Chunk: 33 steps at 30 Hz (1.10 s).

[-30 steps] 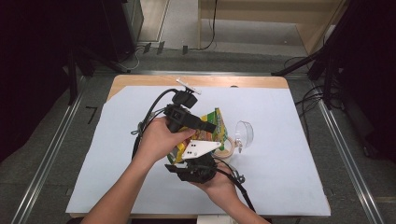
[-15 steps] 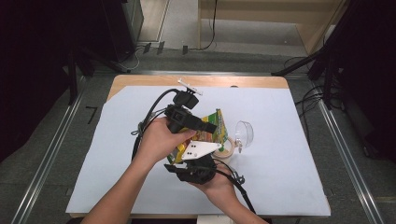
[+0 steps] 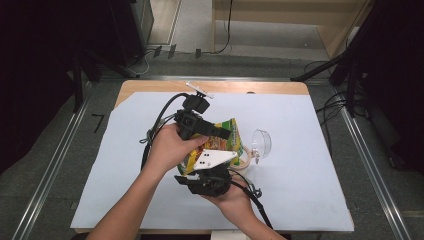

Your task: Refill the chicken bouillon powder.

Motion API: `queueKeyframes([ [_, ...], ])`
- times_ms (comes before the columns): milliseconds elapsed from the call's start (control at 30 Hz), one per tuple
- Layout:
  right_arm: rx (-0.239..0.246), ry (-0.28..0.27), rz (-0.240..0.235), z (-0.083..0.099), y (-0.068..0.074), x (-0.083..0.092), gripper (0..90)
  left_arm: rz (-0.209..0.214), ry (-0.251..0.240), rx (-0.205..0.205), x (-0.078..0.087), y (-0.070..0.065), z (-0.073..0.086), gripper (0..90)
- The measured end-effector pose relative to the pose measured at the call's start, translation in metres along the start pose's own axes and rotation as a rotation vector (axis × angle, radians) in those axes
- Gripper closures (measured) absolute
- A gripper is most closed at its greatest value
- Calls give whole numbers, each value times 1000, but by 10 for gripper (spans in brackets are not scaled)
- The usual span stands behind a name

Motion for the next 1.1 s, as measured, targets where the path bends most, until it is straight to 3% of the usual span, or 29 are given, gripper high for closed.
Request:
queueKeyframes([
  [1100,32,15,18,3,-3,0,711,-4,0,-2,-1,0,0,701],
])
Point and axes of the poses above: each handheld gripper's, and its own axes: x roughly backward along the jaws, z roughly out of its underside, y roughly to its left, the point moved 10 cm from there along -x, roughly forward along the jaws, and after that the axes turned 5 degrees about y, right-handed, at the moved point
